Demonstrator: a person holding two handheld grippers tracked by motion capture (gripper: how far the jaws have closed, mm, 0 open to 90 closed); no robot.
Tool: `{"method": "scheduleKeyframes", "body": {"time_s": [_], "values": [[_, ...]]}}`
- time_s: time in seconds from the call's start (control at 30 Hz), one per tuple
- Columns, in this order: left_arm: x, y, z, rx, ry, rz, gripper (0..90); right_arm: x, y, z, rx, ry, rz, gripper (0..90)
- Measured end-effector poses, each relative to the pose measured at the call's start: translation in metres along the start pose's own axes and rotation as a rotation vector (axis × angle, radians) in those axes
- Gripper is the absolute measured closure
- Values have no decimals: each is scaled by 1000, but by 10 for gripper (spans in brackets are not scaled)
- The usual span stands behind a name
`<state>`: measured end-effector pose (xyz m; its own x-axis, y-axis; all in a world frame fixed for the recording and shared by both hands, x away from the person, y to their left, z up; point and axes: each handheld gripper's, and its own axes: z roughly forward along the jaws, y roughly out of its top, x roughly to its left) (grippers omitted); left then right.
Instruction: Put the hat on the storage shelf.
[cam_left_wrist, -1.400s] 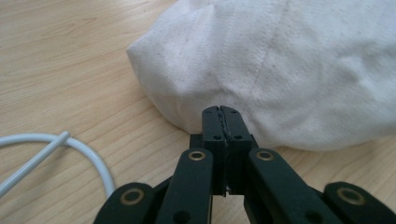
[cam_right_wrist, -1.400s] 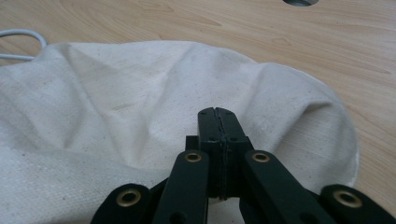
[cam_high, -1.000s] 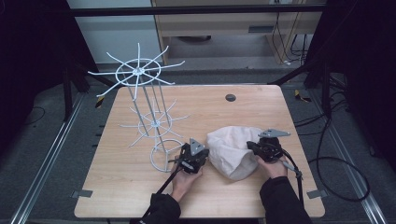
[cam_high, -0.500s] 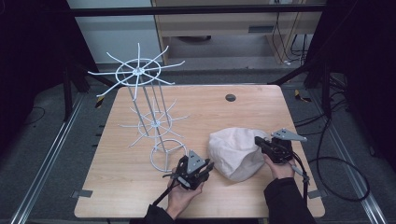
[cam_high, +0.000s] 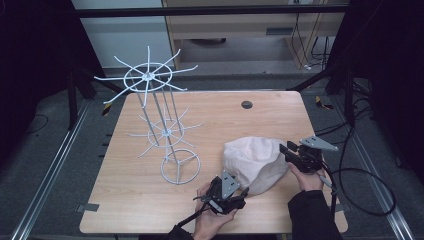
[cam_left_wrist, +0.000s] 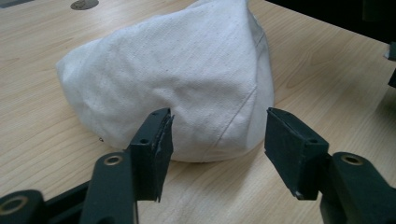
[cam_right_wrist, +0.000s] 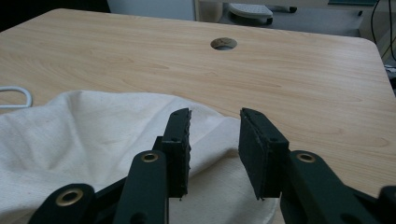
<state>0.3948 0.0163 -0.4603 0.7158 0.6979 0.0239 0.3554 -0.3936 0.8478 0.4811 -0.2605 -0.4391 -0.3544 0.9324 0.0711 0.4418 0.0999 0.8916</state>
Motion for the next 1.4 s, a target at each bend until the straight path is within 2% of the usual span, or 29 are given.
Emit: {"method": "scheduleKeyframes", "body": {"time_s": [0.07,0.17,0.3,0.4,0.47,0.6,0.7,0.77,0.93,0.97,1.13,1.23,1.33,1.4], "values": [[-3,1,2,10,-7,-10,379,-3,-1,0,1,-1,2,612],[-8,2,8,19,5,-2,372,-7,-3,0,12,-18,0,606],[-9,2,18,40,29,-2,418,-12,-8,4,48,-33,-21,591],[-8,1,21,38,35,-16,507,-16,-15,10,80,-40,-38,564],[-6,2,20,29,23,-41,580,-18,-19,15,100,-35,-40,547],[-2,3,20,41,1,-55,711,-21,-25,22,127,-29,-38,544],[1,3,21,48,5,-52,806,-22,-27,25,139,-13,-21,605],[2,2,21,47,2,-61,853,-23,-29,26,151,-13,-34,673],[8,2,23,46,18,-76,885,-22,-31,28,210,-17,-45,888],[10,2,22,46,22,-77,888,-21,-31,27,214,-18,-43,900],[17,2,17,30,36,-82,891,-20,-28,23,195,-18,-38,900],[23,0,14,38,28,-67,891,-20,-25,18,139,-10,-32,898],[29,-2,10,38,34,-58,891,-18,-22,15,98,45,-26,757],[34,-2,8,41,36,-52,890,-15,-23,16,95,66,-52,678]]}}
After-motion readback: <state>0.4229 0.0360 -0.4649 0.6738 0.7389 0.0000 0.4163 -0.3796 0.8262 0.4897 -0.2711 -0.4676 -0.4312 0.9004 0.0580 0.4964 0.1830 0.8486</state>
